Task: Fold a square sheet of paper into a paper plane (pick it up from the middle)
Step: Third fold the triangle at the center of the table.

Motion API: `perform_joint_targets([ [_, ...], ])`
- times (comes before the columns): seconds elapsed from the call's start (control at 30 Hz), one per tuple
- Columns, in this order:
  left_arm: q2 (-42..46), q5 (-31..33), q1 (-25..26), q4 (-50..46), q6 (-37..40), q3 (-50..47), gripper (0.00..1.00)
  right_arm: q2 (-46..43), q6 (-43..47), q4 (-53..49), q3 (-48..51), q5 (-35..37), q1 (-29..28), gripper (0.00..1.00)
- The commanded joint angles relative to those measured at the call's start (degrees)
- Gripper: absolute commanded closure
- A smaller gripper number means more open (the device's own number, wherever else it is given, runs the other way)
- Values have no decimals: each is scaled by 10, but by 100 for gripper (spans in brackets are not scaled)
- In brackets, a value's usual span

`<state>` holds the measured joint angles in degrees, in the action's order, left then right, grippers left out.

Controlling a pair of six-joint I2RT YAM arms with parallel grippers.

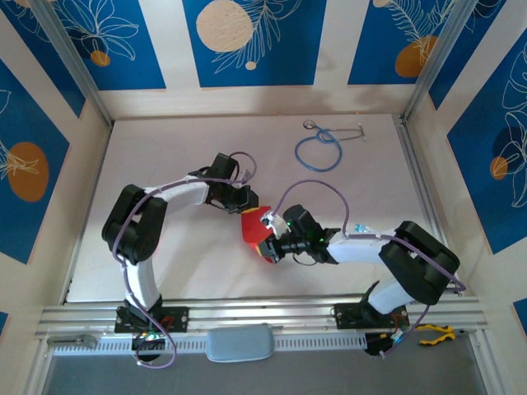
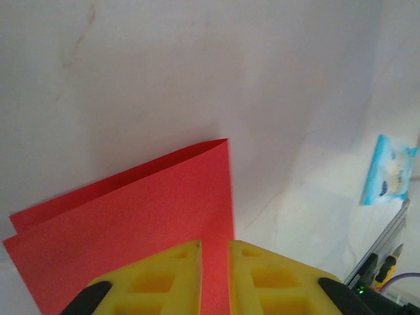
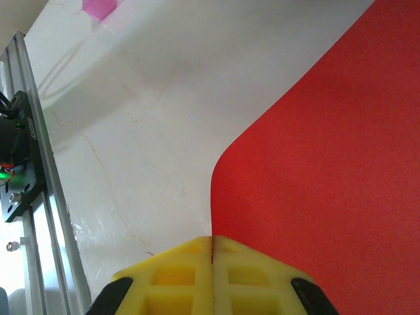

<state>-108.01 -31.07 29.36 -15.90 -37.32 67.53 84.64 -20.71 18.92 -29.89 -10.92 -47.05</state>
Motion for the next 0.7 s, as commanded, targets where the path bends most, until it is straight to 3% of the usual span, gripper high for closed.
perform_joint_targets([
  [0.0,-24,-5,5,-23,21,5,83,8,-7,7,-16,-2,3,100],
  [0.67,-67,24,6,-31,38,-18,87,40,-23,-48,-42,12,33,100],
])
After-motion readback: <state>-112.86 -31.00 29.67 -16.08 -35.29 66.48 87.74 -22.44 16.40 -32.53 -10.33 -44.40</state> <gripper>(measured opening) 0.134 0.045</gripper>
